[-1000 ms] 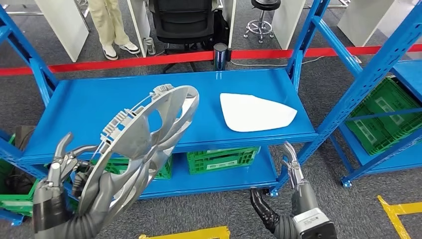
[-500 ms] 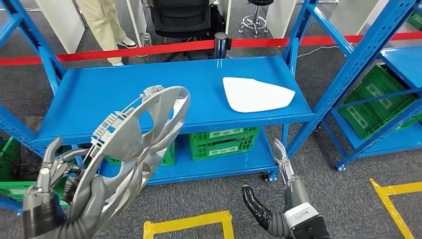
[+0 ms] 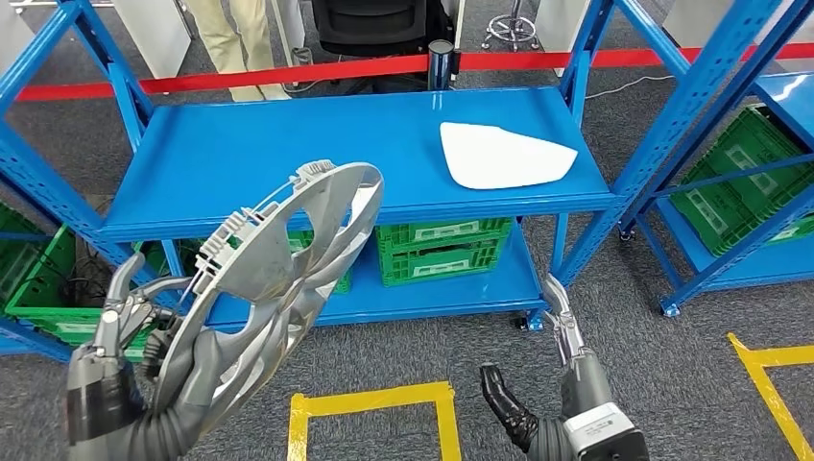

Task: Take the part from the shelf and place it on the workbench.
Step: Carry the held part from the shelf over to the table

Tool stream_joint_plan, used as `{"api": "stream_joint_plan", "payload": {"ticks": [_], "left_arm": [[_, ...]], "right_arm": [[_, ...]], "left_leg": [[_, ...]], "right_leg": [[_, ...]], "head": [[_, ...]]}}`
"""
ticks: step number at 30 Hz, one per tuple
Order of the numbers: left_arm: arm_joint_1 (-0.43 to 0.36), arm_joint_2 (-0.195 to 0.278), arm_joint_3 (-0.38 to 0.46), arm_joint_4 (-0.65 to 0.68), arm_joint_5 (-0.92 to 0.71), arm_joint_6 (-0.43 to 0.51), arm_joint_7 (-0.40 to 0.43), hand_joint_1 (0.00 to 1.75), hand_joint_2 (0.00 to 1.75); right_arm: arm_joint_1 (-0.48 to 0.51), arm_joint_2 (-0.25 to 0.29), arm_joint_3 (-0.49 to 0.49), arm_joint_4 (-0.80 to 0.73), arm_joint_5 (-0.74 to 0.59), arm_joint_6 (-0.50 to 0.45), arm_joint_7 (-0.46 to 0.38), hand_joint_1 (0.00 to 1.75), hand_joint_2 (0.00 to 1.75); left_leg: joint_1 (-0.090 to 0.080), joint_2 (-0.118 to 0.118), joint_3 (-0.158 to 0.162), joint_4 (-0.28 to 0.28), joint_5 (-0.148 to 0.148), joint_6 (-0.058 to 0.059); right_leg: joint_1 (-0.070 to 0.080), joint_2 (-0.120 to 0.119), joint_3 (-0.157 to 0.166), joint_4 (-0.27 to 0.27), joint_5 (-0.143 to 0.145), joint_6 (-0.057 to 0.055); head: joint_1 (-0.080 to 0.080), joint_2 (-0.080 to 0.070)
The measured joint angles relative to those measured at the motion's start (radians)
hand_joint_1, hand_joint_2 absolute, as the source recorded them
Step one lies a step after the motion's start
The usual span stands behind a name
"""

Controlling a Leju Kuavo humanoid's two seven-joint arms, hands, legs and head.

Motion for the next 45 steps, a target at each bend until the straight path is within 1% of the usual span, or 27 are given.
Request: {"api": "stream_joint_plan", "payload": {"ticks": [2,4,5,6,7,9,11,12,14,16,19,20,22,24,25,27,30,31,32,34,35,36,38,40,42,43,45], "left_arm": [[0.001,0.002,-0.001,0.000,0.000,0.001,0.000,1.75,1.75],[0.003,0.003,-0.002,0.000,0.000,0.003,-0.001,1.75,1.75],[0.004,0.003,-0.003,0.000,0.000,0.004,0.000,1.75,1.75],[0.005,0.004,-0.004,0.000,0.000,0.004,0.000,1.75,1.75],[0.005,0.004,-0.005,0.000,0.000,0.004,0.000,1.75,1.75],[0.004,0.006,-0.007,0.000,-0.001,0.004,0.000,1.75,1.75],[0.003,0.006,-0.009,0.000,-0.002,0.004,0.000,1.75,1.75],[0.001,0.006,-0.009,-0.001,-0.003,0.003,0.000,1.75,1.75],[-0.001,0.006,-0.010,-0.001,-0.003,0.003,0.000,1.75,1.75],[-0.002,0.006,-0.011,-0.001,-0.003,0.002,0.001,1.75,1.75],[-0.004,0.006,-0.012,0.001,-0.003,0.002,0.002,1.75,1.75],[-0.003,0.006,-0.013,0.001,-0.003,0.002,0.002,1.75,1.75],[-0.003,0.006,-0.014,0.002,-0.003,0.002,0.002,1.75,1.75],[-0.003,0.006,-0.014,0.002,-0.003,0.002,0.002,1.75,1.75],[-0.003,0.006,-0.014,0.002,-0.002,0.003,0.002,1.75,1.75],[-0.002,0.006,-0.015,0.002,0.000,0.003,0.003,1.75,1.75],[-0.002,0.007,-0.016,0.002,0.004,0.004,0.003,1.75,1.75],[-0.001,0.007,-0.016,0.002,0.007,0.005,0.003,1.75,1.75],[-0.001,0.008,-0.017,0.002,0.010,0.005,0.003,1.75,1.75],[-0.001,0.010,-0.019,0.003,0.020,0.008,0.003,1.75,1.75],[-0.001,0.011,-0.021,0.004,0.026,0.010,0.002,1.75,1.75],[-0.001,0.011,-0.022,0.005,0.032,0.011,0.001,1.75,1.75],[0.000,0.012,-0.024,0.009,0.043,0.012,0.000,1.75,1.75],[0.000,0.013,-0.026,0.010,0.050,0.013,-0.001,1.75,1.75],[-0.001,0.014,-0.028,0.010,0.052,0.013,-0.002,1.75,1.75],[-0.001,0.015,-0.028,0.010,0.053,0.013,-0.003,1.75,1.75],[-0.001,0.015,-0.029,0.011,0.053,0.013,-0.003,1.75,1.75]], "right_arm": [[-0.001,0.000,0.000,0.000,-0.001,0.000,0.000,0.00,1.75],[-0.001,0.000,0.000,0.000,-0.003,0.001,0.000,0.00,1.75],[-0.001,0.000,0.000,0.000,-0.004,0.002,0.000,0.00,1.75],[-0.001,0.000,0.000,0.001,-0.005,0.002,0.000,0.00,1.75],[-0.001,0.000,0.000,0.001,-0.006,0.002,0.000,0.00,1.75],[-0.001,0.000,0.000,0.001,-0.006,0.003,0.000,0.00,1.75],[-0.001,0.000,0.000,0.001,-0.007,0.004,0.000,0.00,1.75],[-0.002,0.000,0.000,0.001,-0.007,0.005,0.000,0.00,1.75],[-0.003,0.000,0.000,0.001,-0.007,0.007,0.000,0.00,1.75],[-0.003,0.001,0.001,0.001,-0.008,0.010,0.000,0.00,1.75],[-0.003,0.001,0.001,0.001,-0.013,0.016,0.000,0.00,1.75],[-0.003,0.001,0.001,0.001,-0.015,0.017,0.000,0.00,1.75],[-0.003,0.001,0.002,0.001,-0.018,0.021,0.000,0.00,1.75],[-0.005,0.001,0.002,0.001,-0.022,0.024,0.000,0.00,1.75],[-0.007,0.001,0.002,0.001,-0.024,0.027,0.000,0.00,1.75],[-0.011,0.001,0.002,0.001,-0.027,0.031,-0.001,0.00,1.75],[-0.013,0.001,0.002,0.001,-0.028,0.036,-0.002,0.00,1.75],[-0.014,0.001,0.002,0.001,-0.030,0.037,-0.002,0.00,1.75],[-0.015,0.001,0.002,0.002,-0.032,0.039,-0.002,0.00,1.75],[-0.016,0.002,0.002,0.003,-0.036,0.043,-0.002,0.00,1.75],[-0.016,0.002,0.002,0.004,-0.038,0.045,-0.002,0.00,1.75],[-0.016,0.003,0.002,0.005,-0.039,0.046,-0.002,0.00,1.75],[-0.017,0.004,0.002,0.007,-0.042,0.050,-0.002,0.00,1.75],[-0.017,0.004,0.003,0.008,-0.043,0.052,-0.003,0.00,1.75],[-0.018,0.005,0.003,0.008,-0.043,0.052,-0.004,0.00,1.75],[-0.019,0.006,0.003,0.008,-0.043,0.053,-0.004,0.00,1.75],[-0.021,0.006,0.003,0.008,-0.044,0.054,-0.004,0.00,1.75]], "left_leg": [[0.001,-0.001,-0.028,0.073,-0.072,-0.007],[0.001,-0.001,-0.064,0.204,-0.154,-0.011],[0.001,-0.001,-0.072,0.255,-0.170,-0.012],[0.001,-0.001,-0.065,0.277,-0.165,-0.011],[0.001,-0.001,-0.042,0.266,-0.143,-0.009],[-0.002,-0.001,0.050,0.151,-0.102,0.004],[-0.008,-0.001,0.140,0.022,-0.112,0.013],[-0.011,-0.001,0.160,-0.012,-0.123,0.017],[-0.012,0.000,0.161,-0.033,-0.114,0.024],[-0.006,0.003,0.146,-0.043,-0.090,0.035],[-0.003,0.006,0.106,-0.041,-0.058,0.044],[-0.002,0.006,0.087,-0.036,-0.047,0.043],[-0.001,0.006,0.049,-0.026,-0.026,0.040],[0.002,0.006,0.013,-0.012,-0.008,0.032],[0.003,0.005,-0.001,-0.005,0.000,0.026],[0.002,0.006,-0.016,0.003,0.016,0.013],[0.007,0.005,-0.022,0.002,0.032,-0.006],[0.008,0.004,-0.028,0.015,0.012,-0.010],[0.009,0.003,-0.040,0.047,-0.029,-0.013],[0.009,0.002,-0.069,0.166,-0.139,-0.016],[0.009,0.002,-0.078,0.231,-0.176,-0.017],[0.009,0.002,-0.077,0.277,-0.185,-0.016],[0.006,0.002,-0.031,0.272,-0.143,-0.008],[-0.003,0.001,0.077,0.147,-0.108,0.010],[-0.013,0.001,0.174,0.011,-0.124,0.024],[-0.017,0.001,0.197,-0.026,-0.134,0.028],[-0.016,0.002,0.188,-0.049,-0.128,0.033]], "right_leg": [[-0.003,-0.005,-0.013,-0.004,0.016,-0.013],[-0.001,-0.006,-0.037,0.003,0.030,-0.021],[0.001,-0.006,-0.051,0.007,0.038,-0.022],[0.003,-0.006,-0.067,0.012,0.046,-0.022],[0.005,-0.006,-0.082,0.018,0.053,-0.022],[0.009,-0.004,-0.107,0.029,0.067,-0.020],[0.011,-0.004,-0.123,0.036,0.080,-0.013],[0.010,-0.005,-0.128,0.038,0.088,-0.008],[0.007,-0.005,-0.137,0.037,0.102,0.003],[0.005,-0.001,-0.154,0.061,0.070,0.015],[-0.003,0.003,-0.194,0.216,-0.065,0.033],[-0.006,0.003,-0.199,0.270,-0.088,0.037],[-0.012,0.003,-0.174,0.301,-0.068,0.044],[-0.018,0.003,-0.095,0.204,-0.022,0.050],[-0.018,0.004,-0.044,0.132,-0.020,0.050],[-0.014,0.006,0.014,0.035,-0.043,0.040],[-0.007,0.004,-0.001,0.019,-0.034,0.011],[-0.007,0.001,-0.008,0.018,-0.025,0.001],[-0.007,-0.002,-0.017,0.016,-0.014,-0.009],[-0.004,-0.004,-0.037,0.016,0.008,-0.021],[-0.002,-0.005,-0.048,0.017,0.020,-0.023],[0.001,-0.005,-0.060,0.018,0.032,-0.024],[0.007,-0.004,-0.092,0.022,0.057,-0.024],[0.011,-0.002,-0.118,0.027,0.077,-0.022],[0.011,-0.003,-0.132,0.031,0.094,-0.015],[0.011,-0.003,-0.137,0.031,0.103,-0.010],[0.009,-0.002,-0.148,0.032,0.117,0.002]], "head": [[-0.012,0.000],[-0.025,0.000],[-0.031,0.000],[-0.035,0.000],[-0.040,0.000],[-0.047,0.000],[-0.048,0.000],[-0.048,0.000],[-0.048,0.000],[-0.047,0.000],[-0.029,0.000],[-0.025,0.000],[-0.019,0.000],[-0.015,0.000],[-0.011,0.000],[-0.009,0.000],[-0.014,0.000],[-0.018,0.000],[-0.024,0.000],[-0.039,0.000],[-0.045,0.000],[-0.049,0.000],[-0.056,0.000],[-0.059,0.000],[-0.058,0.000],[-0.058,0.000],[-0.059,0.000]]}}
